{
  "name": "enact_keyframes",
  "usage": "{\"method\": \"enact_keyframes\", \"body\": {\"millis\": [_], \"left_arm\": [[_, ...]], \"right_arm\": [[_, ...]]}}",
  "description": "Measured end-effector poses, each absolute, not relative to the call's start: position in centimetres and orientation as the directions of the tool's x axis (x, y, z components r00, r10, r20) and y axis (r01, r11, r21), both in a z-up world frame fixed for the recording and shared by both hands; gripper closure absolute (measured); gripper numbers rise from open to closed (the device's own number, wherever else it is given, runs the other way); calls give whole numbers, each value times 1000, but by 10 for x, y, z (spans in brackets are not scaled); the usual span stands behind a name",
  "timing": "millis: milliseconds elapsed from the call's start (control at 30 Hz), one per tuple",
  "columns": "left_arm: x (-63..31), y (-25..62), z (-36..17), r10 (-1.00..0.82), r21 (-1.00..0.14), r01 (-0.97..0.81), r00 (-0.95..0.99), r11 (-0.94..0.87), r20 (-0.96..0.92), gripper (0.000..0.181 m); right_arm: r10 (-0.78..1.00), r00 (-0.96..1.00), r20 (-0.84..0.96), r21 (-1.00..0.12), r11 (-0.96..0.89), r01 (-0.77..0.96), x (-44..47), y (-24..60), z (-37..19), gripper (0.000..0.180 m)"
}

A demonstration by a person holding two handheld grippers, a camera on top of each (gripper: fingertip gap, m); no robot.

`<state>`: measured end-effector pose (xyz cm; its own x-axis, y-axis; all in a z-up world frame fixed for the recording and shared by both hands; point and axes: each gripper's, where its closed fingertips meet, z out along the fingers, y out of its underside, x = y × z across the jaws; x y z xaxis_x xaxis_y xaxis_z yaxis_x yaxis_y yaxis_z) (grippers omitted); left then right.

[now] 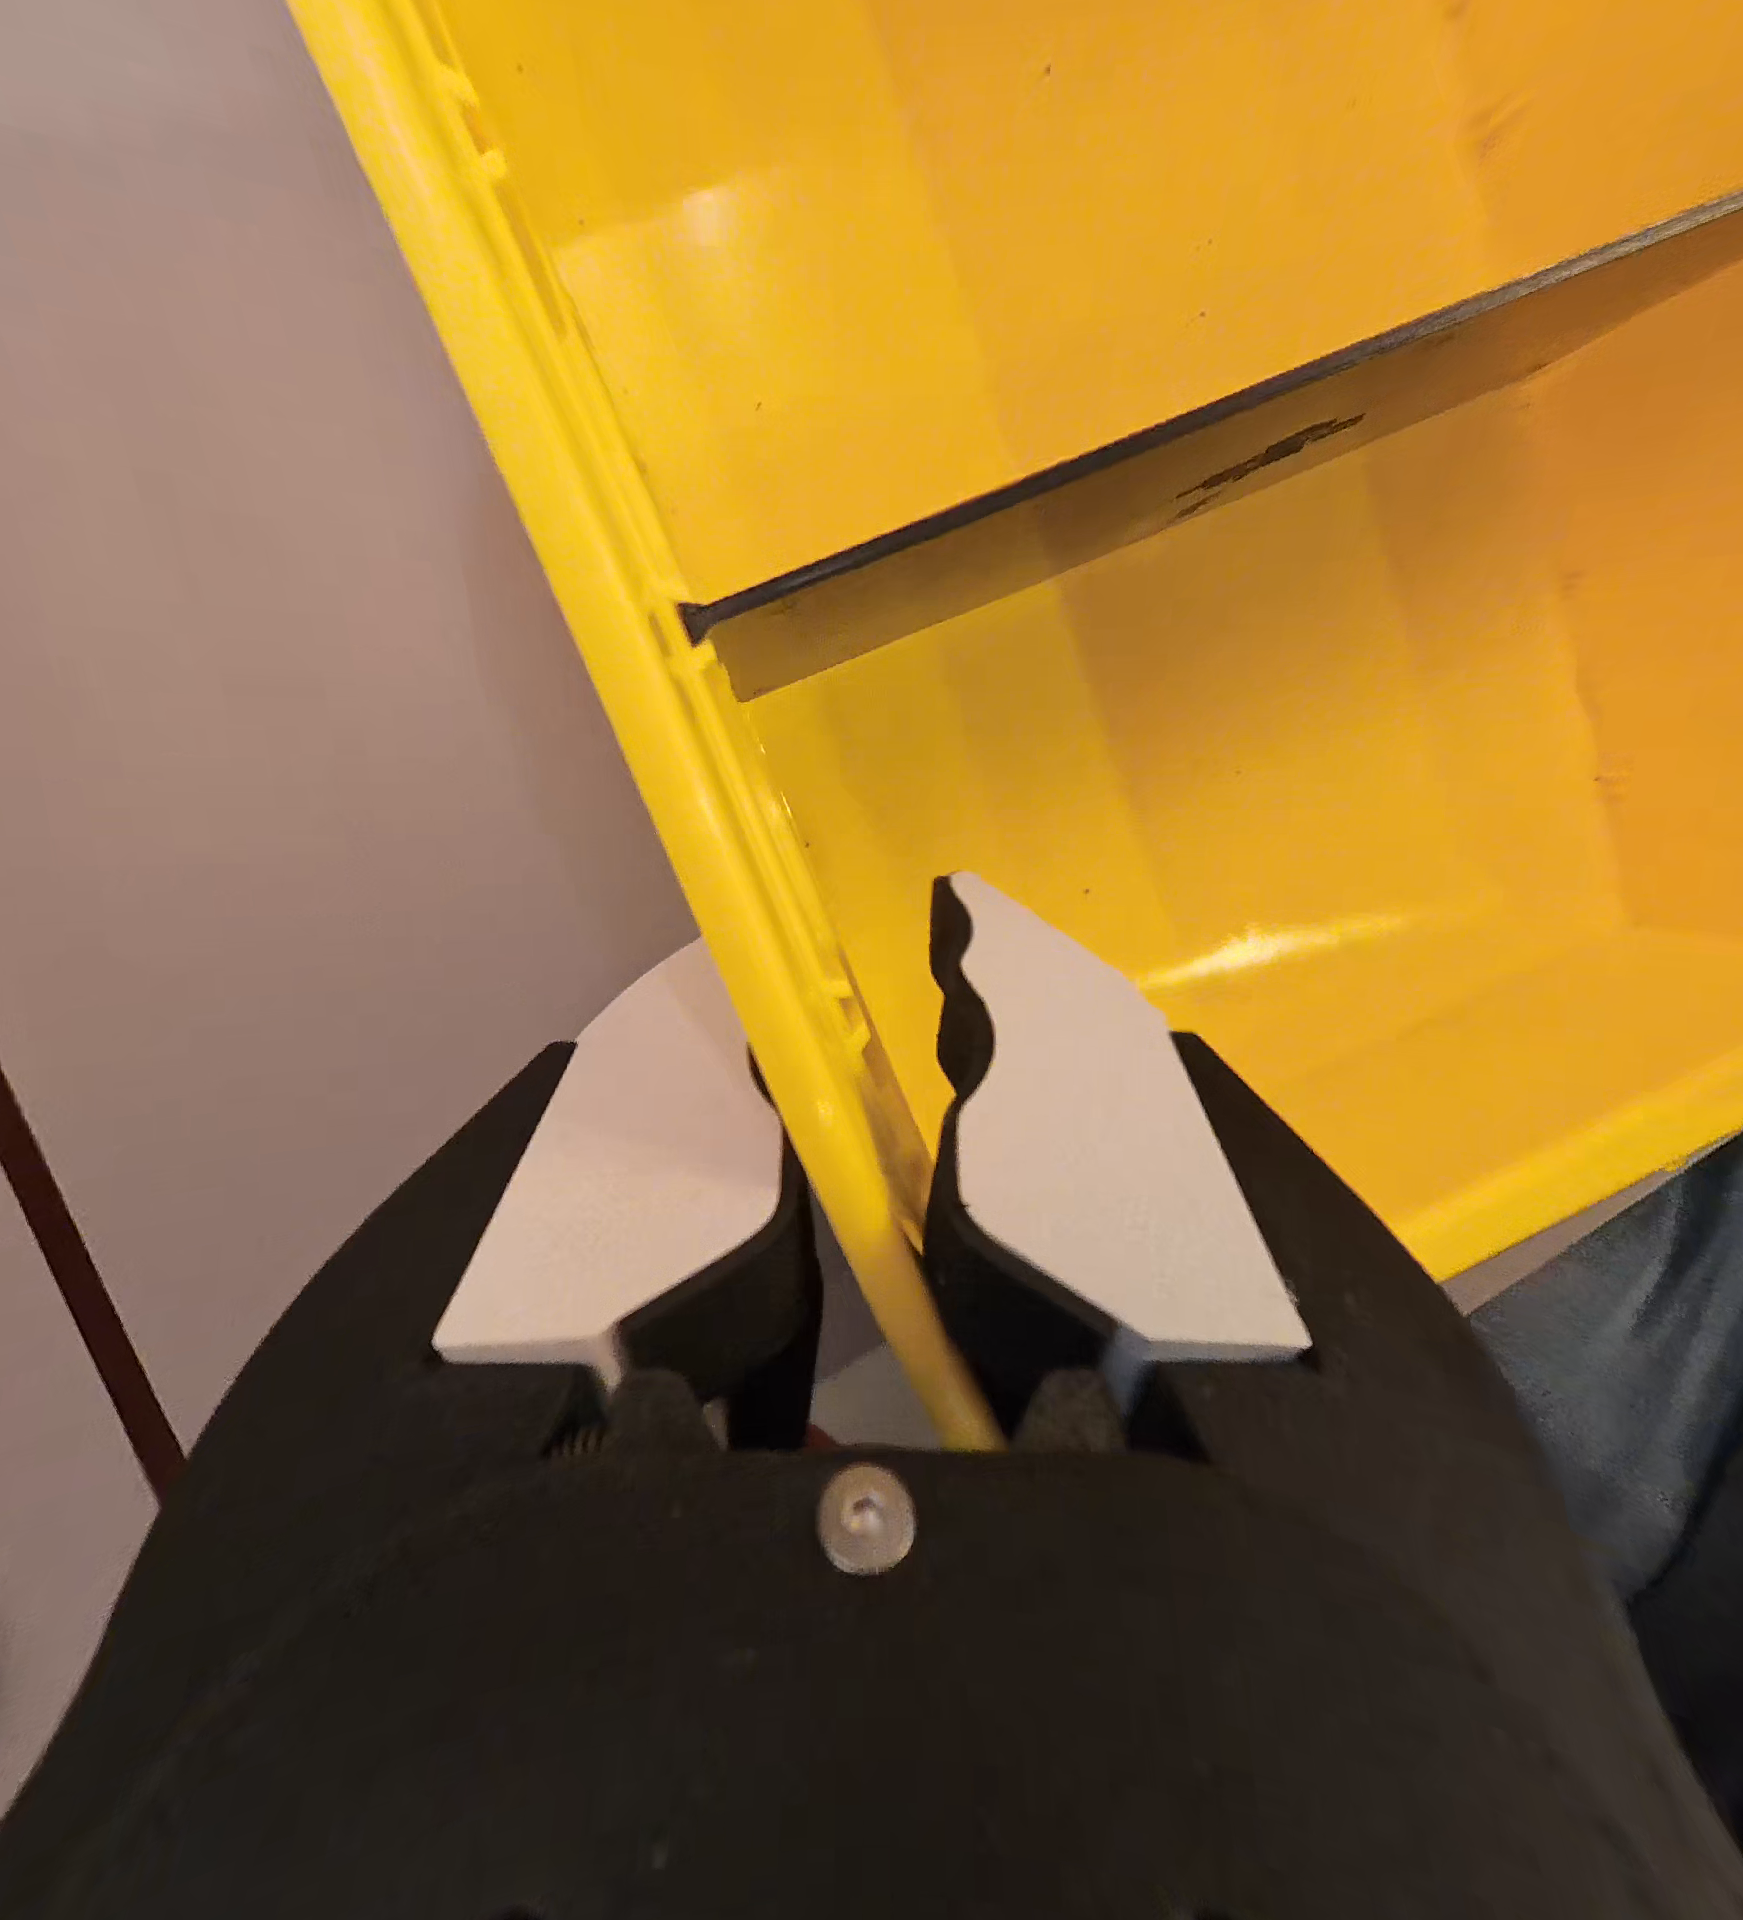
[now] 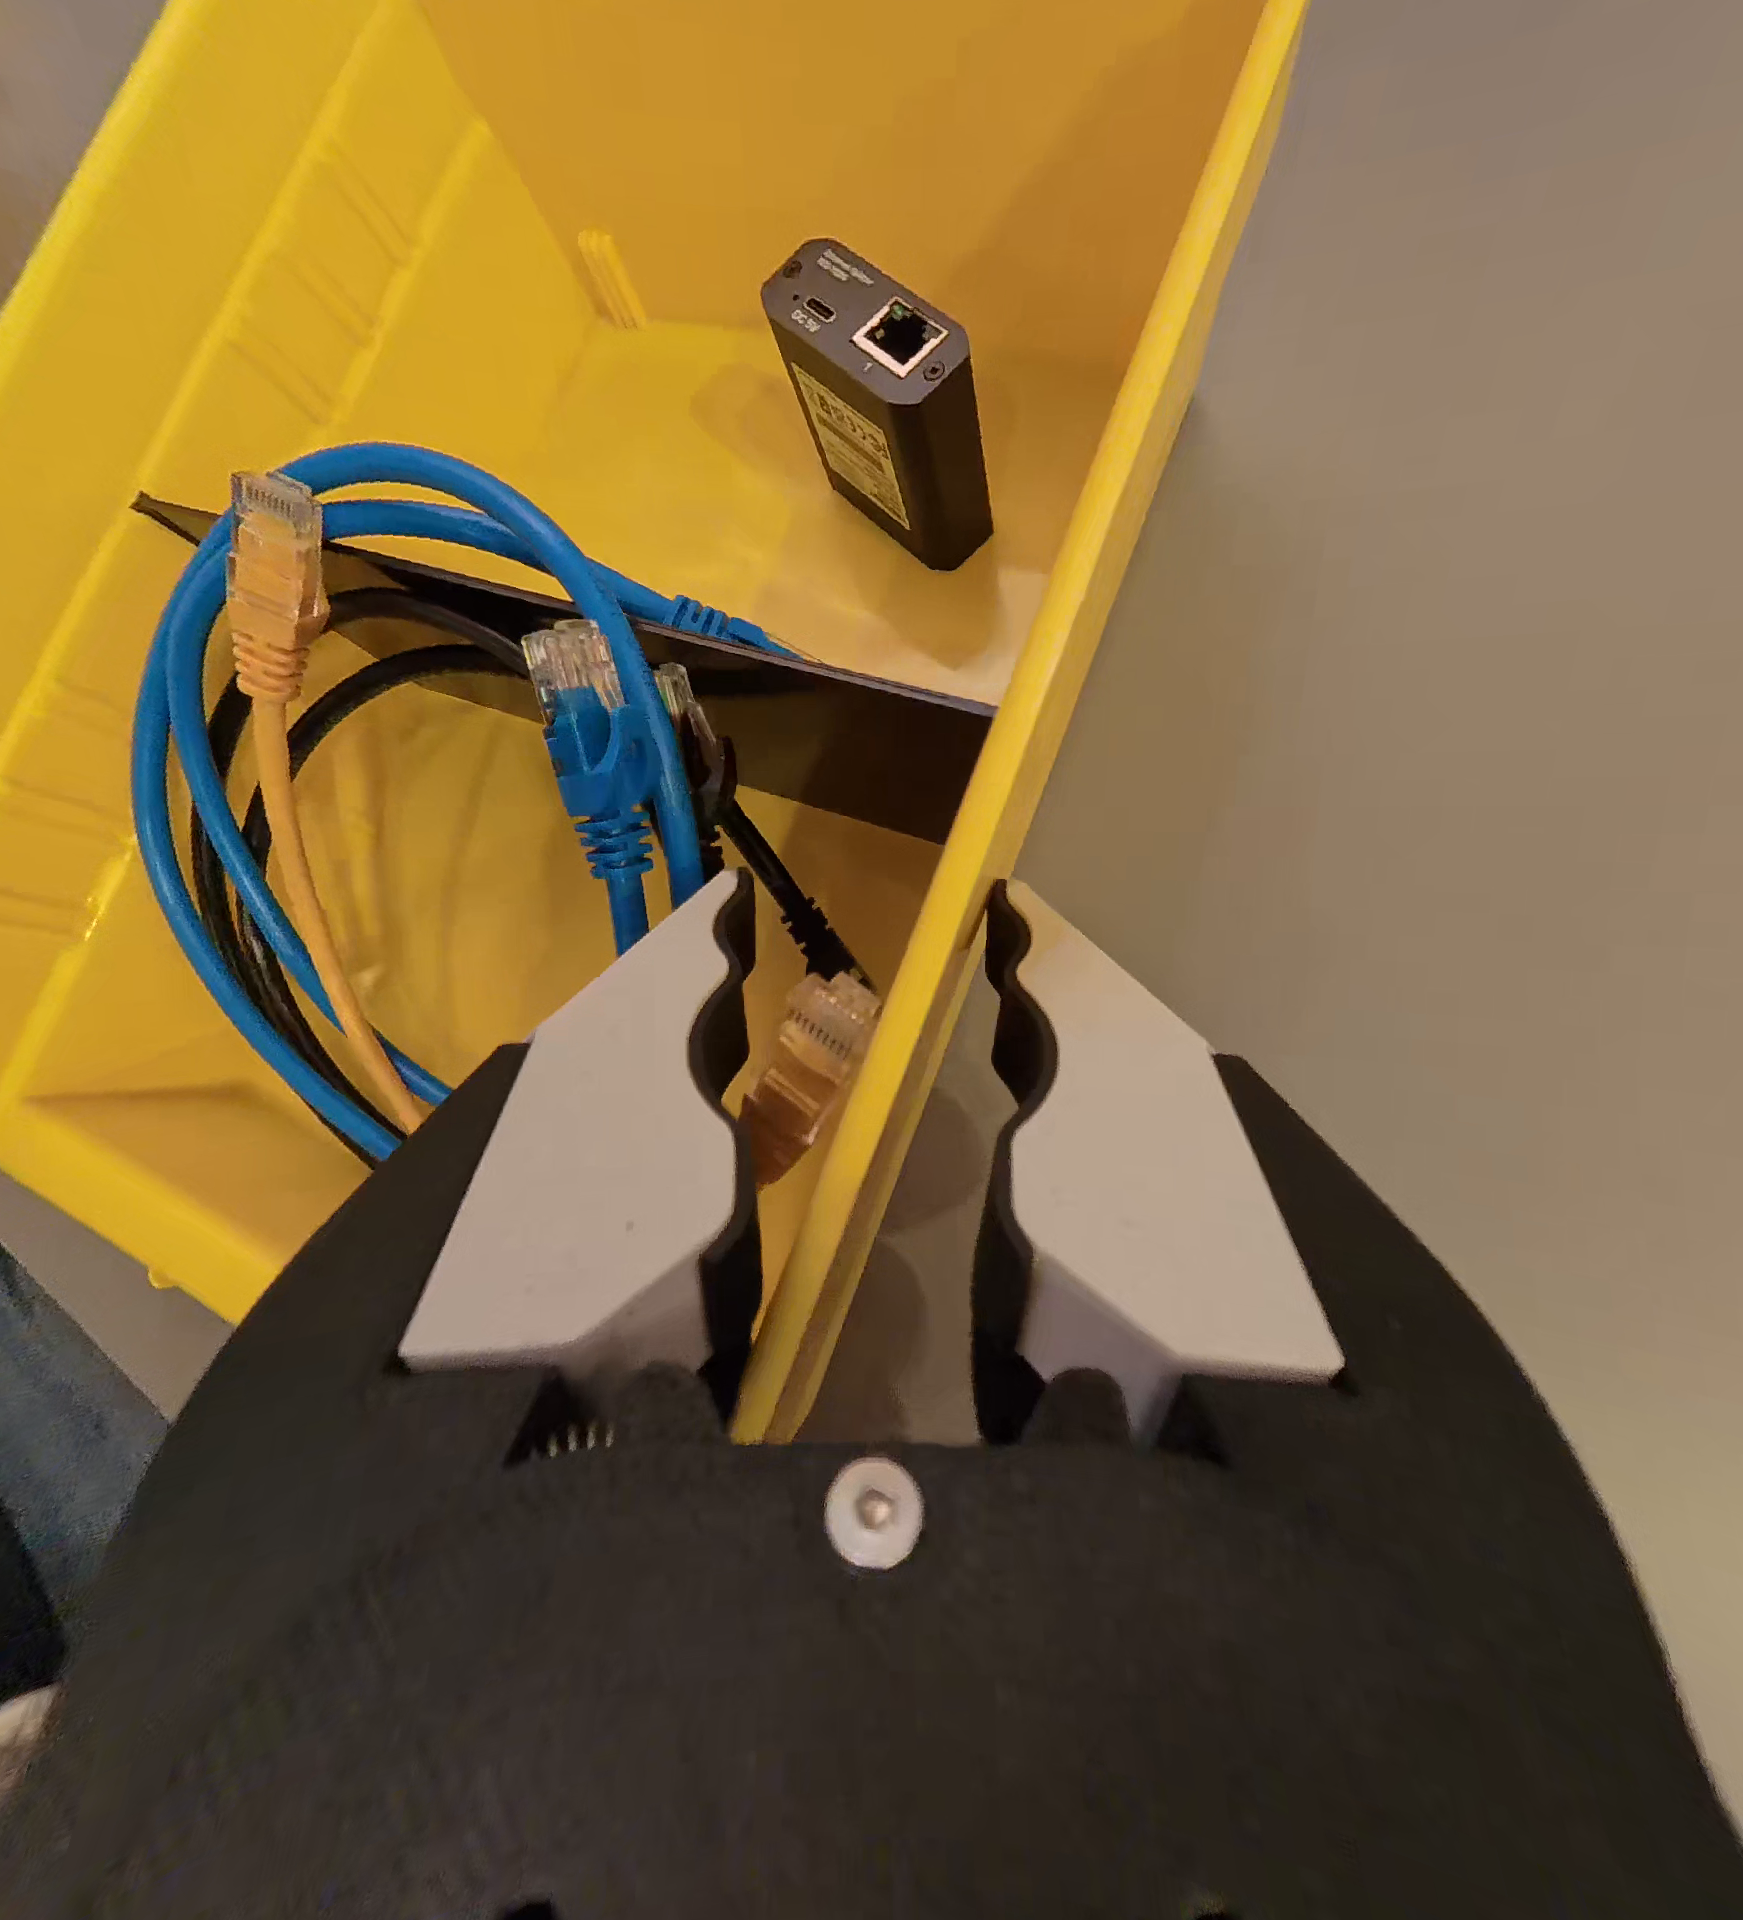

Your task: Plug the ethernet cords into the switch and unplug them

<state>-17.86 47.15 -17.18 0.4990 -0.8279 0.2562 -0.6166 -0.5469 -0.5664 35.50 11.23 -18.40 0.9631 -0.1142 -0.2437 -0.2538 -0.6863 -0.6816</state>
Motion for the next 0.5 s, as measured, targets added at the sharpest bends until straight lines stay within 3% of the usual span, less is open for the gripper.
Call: {"method": "enact_keyframes", "body": {"millis": [500], "left_arm": [[-158, 442, -30, -869, -817, -386, 424, -429, 256, 160]], "right_arm": [[185, 873, -452, -731, -638, -243, 119, 273, -165, 102]]}}
